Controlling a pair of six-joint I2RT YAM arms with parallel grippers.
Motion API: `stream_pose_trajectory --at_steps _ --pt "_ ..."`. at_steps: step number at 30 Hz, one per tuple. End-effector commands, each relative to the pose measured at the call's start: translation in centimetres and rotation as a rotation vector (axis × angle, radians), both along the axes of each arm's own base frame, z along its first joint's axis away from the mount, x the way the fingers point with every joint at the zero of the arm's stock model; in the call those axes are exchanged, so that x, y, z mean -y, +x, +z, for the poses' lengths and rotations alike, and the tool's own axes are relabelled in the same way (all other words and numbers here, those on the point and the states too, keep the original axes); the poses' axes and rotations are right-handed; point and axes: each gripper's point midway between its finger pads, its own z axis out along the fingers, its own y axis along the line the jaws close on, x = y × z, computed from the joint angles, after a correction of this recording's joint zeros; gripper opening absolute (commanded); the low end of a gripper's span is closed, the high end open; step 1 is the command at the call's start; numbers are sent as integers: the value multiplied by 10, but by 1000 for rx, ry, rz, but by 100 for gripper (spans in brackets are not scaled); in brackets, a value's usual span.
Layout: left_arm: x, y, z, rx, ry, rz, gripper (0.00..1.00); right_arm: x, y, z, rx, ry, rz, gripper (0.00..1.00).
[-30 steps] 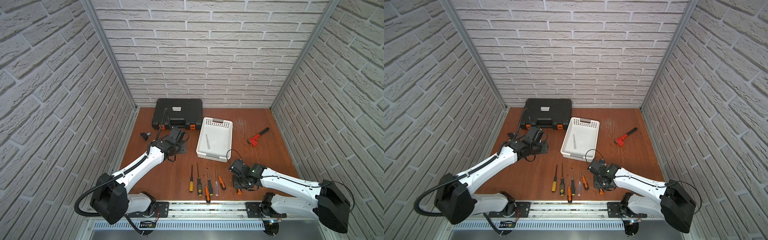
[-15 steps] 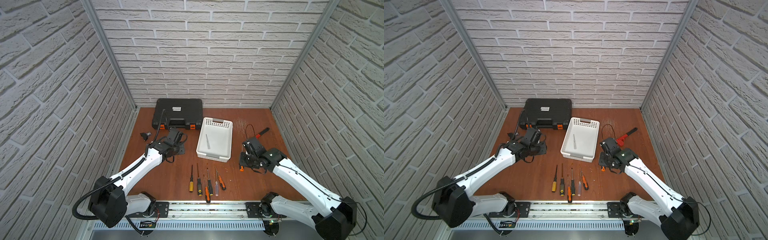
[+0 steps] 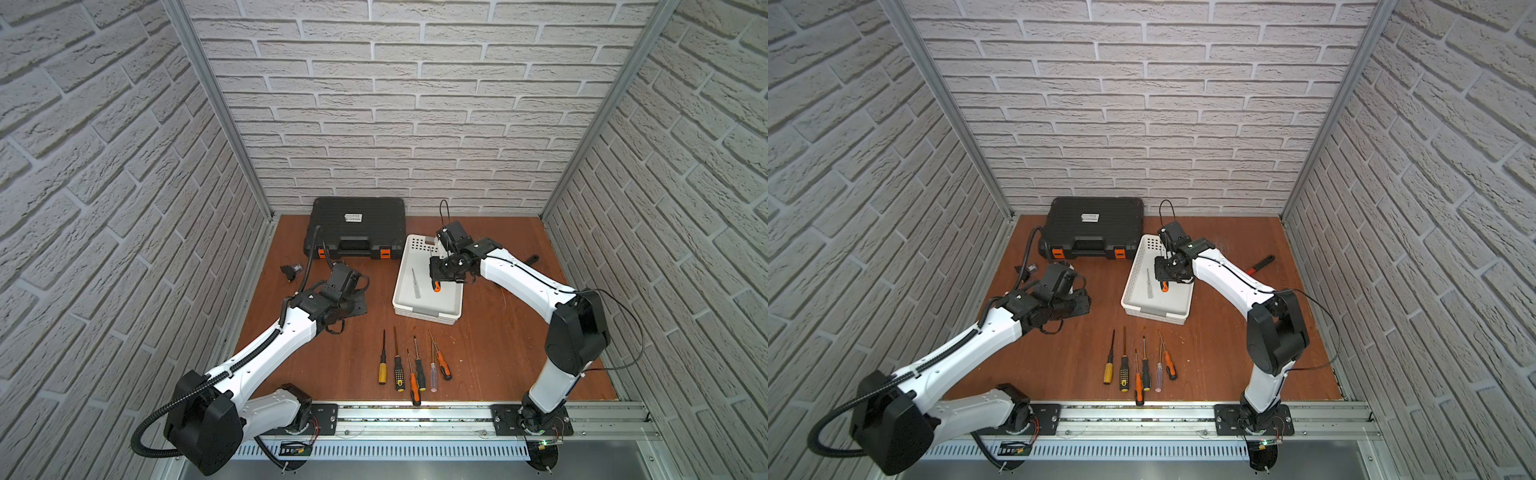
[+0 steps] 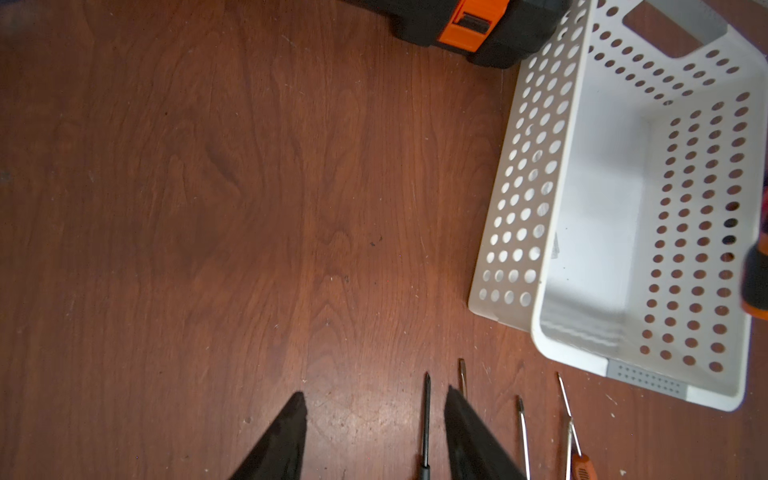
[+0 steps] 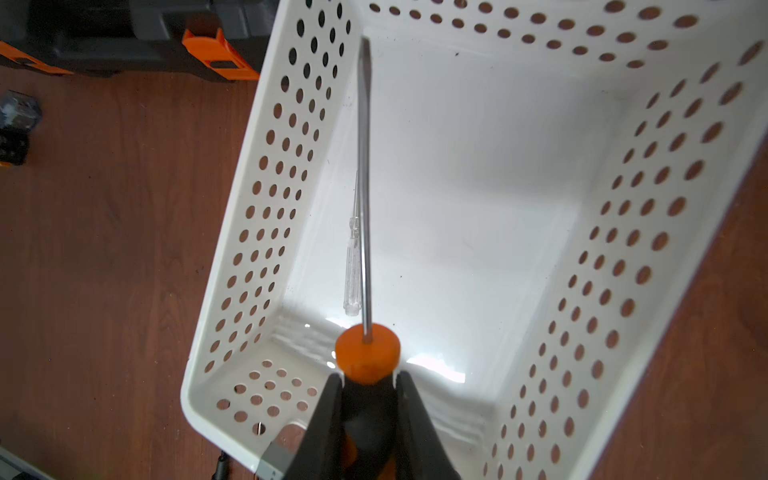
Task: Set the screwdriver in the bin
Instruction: 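Grasp the orange-black screwdriver with the right gripper and carry it over the basket, then lower the orange-black screwdriver into the basket and open the right gripper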
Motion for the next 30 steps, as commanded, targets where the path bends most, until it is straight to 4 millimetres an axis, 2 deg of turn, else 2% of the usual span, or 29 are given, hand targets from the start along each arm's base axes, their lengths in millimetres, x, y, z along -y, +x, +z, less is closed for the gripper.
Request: stream_pose_trajectory --at_steps 1,6,9,12,13,23,25,30 --pt "-2 -3 -5 -10 -20 20 58 -12 12 -1 20 51 18 5" --pt "4 -3 -15 -38 -34 7 59 -19 15 -43 -63 58 -5 6" --pt "4 -5 -17 -48 -34 7 59 -17 17 -60 -88 41 -15 6" --pt "3 -8 -17 -47 -45 18 59 -16 21 -64 -90 34 -23 6" --pt "2 -10 -17 -46 -48 21 59 -14 21 -78 -116 19 -28 6" --pt "1 -10 -20 -48 -55 30 59 -11 24 -105 -150 -3 -42 9" --pt "3 -10 -19 -50 -57 24 59 -12 24 -104 -147 1 -41 14" --pt "4 -11 -18 -52 -62 20 60 -16 26 -95 -128 29 -35 37"
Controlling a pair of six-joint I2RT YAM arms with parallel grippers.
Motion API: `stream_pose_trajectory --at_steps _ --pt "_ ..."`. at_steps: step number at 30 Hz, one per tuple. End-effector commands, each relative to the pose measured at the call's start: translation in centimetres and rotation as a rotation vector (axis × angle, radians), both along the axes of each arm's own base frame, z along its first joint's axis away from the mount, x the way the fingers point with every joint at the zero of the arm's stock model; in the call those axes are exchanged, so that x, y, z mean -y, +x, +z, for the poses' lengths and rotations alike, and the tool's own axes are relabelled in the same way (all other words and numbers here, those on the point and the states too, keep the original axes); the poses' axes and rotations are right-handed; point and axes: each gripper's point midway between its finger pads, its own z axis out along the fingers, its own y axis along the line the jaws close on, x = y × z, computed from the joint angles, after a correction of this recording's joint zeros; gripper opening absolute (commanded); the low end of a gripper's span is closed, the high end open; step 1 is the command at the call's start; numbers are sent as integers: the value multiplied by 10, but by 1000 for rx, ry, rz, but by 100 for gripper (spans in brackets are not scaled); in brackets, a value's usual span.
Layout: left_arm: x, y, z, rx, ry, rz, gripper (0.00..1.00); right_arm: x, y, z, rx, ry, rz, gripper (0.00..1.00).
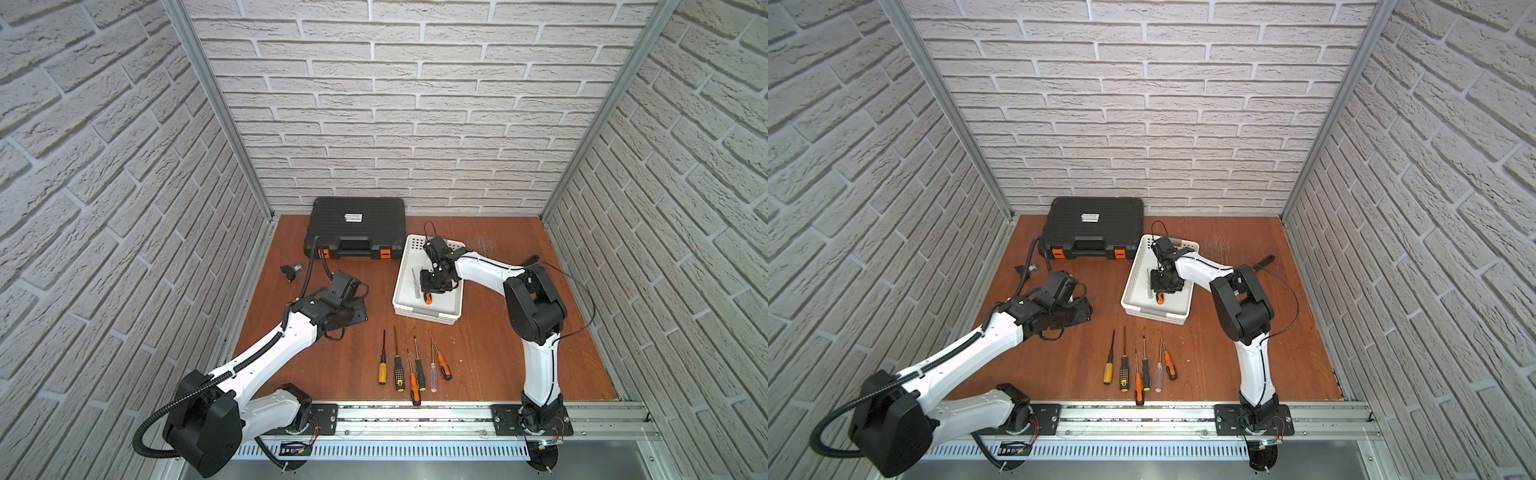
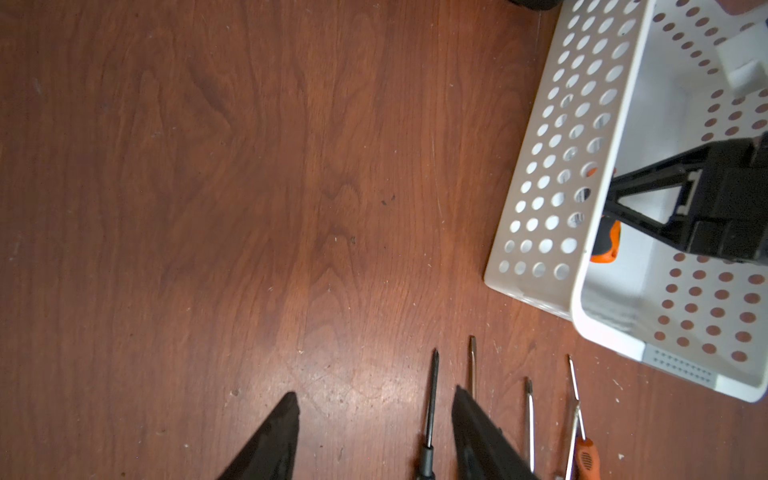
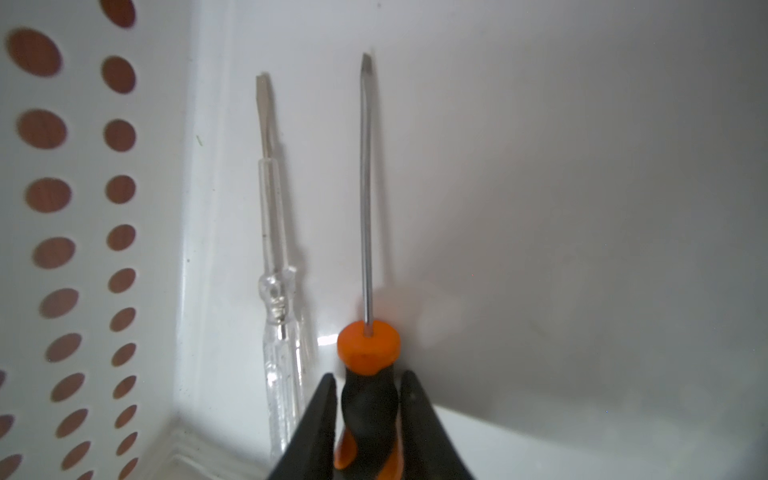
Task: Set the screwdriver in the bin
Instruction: 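Lower the orange-black screwdriver into the basket and open the right gripper, then grasp the yellow-handled screwdriver with the left gripper while the right gripper withdraws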
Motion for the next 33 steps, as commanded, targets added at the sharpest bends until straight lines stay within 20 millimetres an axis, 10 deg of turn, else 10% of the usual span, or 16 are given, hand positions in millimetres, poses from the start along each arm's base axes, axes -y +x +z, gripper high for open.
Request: stream_pose_trajectory --at_steps 1,19,33 --pt "4 4 6 18 -19 -1 60 -5 9 15 46 37 -1 40" --pt "65 -65 -30 -206 -14 -286 54 -15 -11 151 334 120 116 46" --pt "71 -126 -65 -314 138 -317 54 -18 -71 152 367 183 163 45"
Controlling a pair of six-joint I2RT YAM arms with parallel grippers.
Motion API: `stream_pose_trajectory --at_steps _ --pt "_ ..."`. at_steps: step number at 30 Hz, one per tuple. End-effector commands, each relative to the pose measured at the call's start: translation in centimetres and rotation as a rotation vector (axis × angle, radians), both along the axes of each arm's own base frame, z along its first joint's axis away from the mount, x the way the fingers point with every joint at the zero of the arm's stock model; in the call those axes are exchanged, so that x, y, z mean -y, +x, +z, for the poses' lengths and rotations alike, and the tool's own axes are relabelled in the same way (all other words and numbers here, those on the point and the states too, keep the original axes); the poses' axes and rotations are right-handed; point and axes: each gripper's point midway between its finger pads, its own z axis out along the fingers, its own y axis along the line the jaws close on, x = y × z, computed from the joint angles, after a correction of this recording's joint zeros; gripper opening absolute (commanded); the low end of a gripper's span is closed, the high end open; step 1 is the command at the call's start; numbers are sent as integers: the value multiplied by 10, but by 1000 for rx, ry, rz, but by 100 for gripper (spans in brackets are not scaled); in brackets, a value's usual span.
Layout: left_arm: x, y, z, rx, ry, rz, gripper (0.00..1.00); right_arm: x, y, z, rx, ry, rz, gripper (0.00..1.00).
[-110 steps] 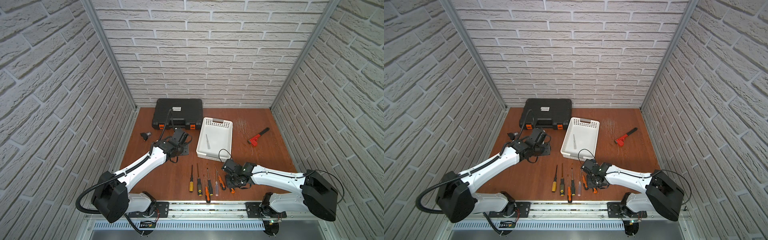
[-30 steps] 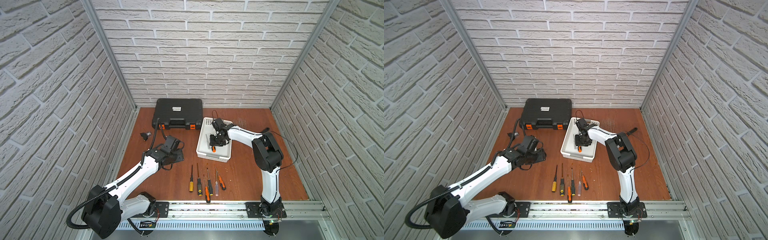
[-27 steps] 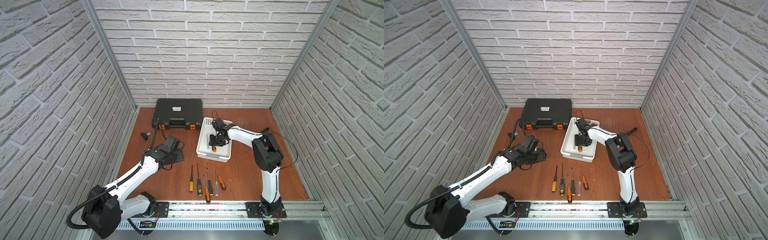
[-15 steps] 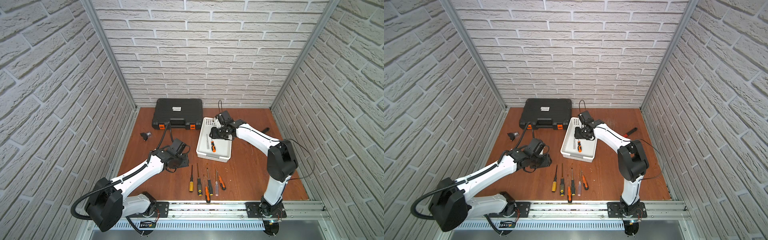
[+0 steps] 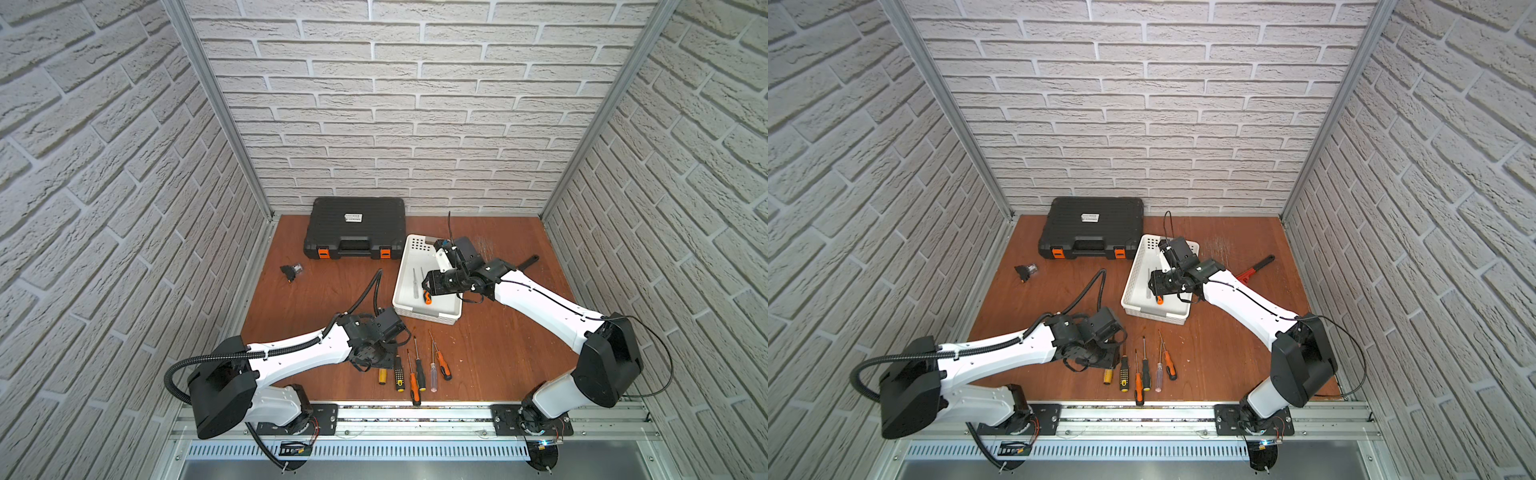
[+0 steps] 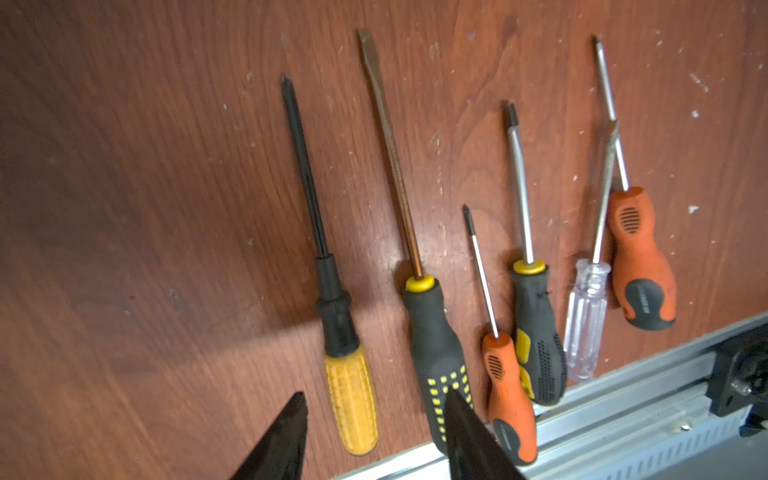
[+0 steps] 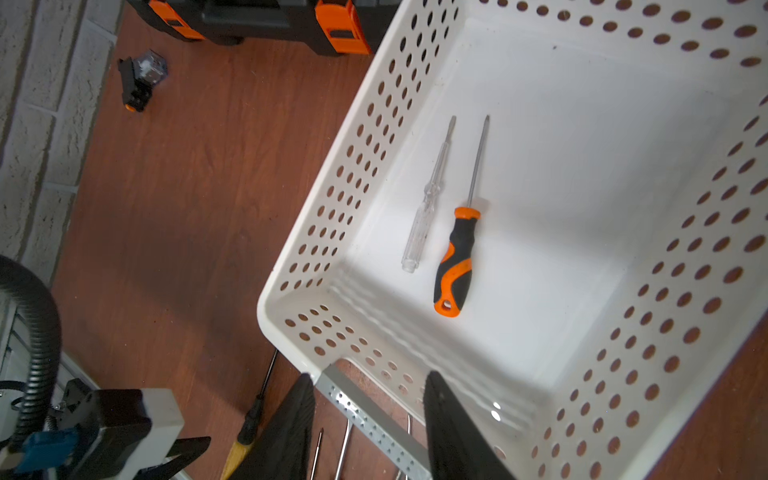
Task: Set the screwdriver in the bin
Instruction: 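Grasp the yellow-handled screwdriver with the left gripper while the right gripper withdraws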
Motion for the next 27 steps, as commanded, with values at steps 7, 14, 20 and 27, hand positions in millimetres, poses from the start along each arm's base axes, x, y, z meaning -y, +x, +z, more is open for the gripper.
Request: stream_pose_trajectory --at_steps 7,14,20,27 --pt "-15 -11 -25 -44 92 37 53 1 -12 25 91 50 -23 44" --pt "-12 -15 -39 -82 113 32 48 0 -16 35 116 66 -17 44" --pt "-15 -15 -45 -86 133 43 44 -7 -16 34 108 83 2 44" --pt "-16 -16 -52 -90 158 35 38 -9 -17 35 109 83 3 43"
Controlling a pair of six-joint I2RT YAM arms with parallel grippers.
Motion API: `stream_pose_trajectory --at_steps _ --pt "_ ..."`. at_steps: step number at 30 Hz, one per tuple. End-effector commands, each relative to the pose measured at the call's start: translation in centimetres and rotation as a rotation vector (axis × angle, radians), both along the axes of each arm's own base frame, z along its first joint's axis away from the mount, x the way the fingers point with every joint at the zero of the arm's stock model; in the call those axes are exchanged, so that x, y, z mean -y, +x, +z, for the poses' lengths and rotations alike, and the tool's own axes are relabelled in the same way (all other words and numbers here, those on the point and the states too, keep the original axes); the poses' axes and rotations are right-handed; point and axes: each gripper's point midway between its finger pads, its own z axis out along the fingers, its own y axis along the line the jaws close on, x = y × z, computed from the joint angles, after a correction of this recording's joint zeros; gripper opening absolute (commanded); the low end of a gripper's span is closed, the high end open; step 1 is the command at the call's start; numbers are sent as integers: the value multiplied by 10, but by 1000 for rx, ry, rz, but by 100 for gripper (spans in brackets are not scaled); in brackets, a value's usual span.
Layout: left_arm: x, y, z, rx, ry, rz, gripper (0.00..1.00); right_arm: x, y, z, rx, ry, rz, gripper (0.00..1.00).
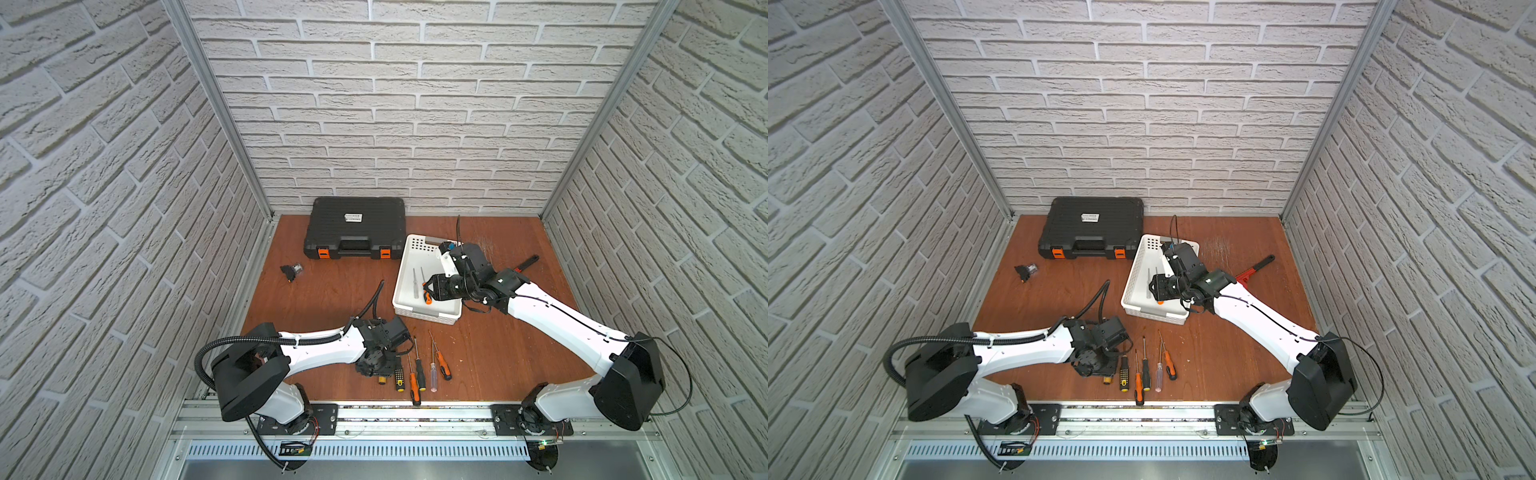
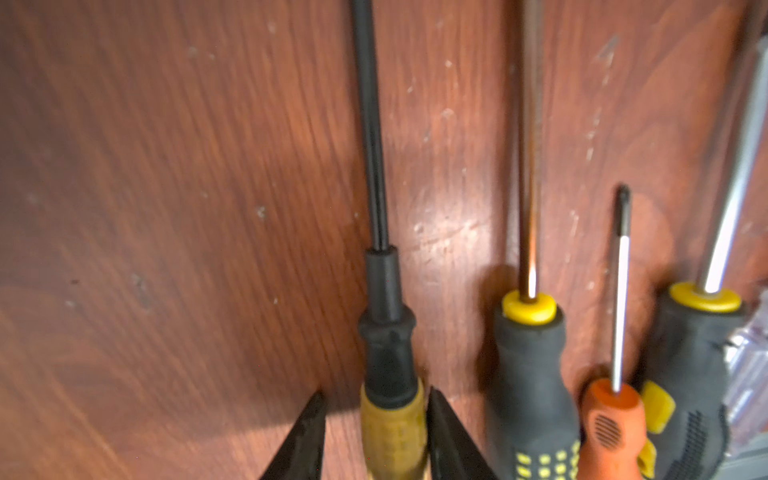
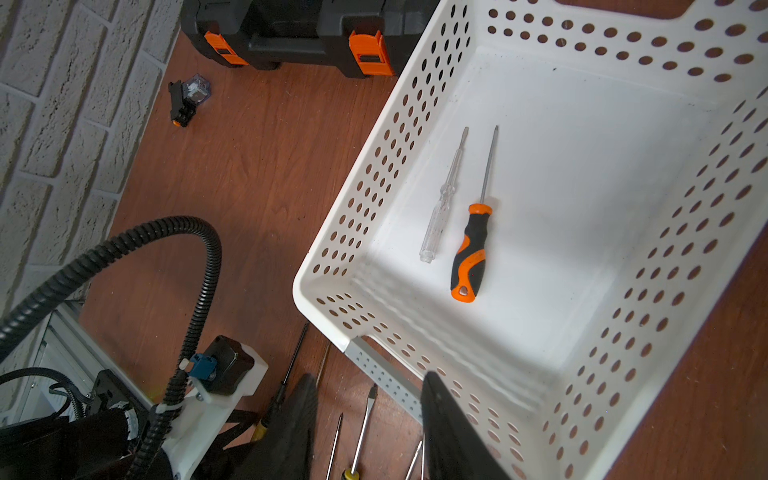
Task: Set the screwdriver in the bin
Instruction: 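Grasp the yellow-handled screwdriver with the left gripper while the right gripper withdraws, then carry the yellow-handled screwdriver into the basket with the left gripper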
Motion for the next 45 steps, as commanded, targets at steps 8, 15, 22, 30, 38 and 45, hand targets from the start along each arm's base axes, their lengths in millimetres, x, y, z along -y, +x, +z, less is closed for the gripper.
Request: stream_pose_trajectory --at_steps 8,15,22,30,38,45 --pt "-11 -3 -15 -7 65 5 12 -7 0 0 17 30 4 43" --pt "-27 3 2 57 79 44 0 -10 3 2 19 32 8 43" --pt "-67 27 34 100 67 143 0 -11 8 4 38 28 6 43" --pt "-65 101 112 233 -67 141 0 -2 4 15 67 21 -23 43" --pt "-7 180 181 361 -219 55 0 21 -18 2 44 -47 -32 43" --pt "61 226 188 387 -333 -7 0 49 -44 4 43 -102 -52 43"
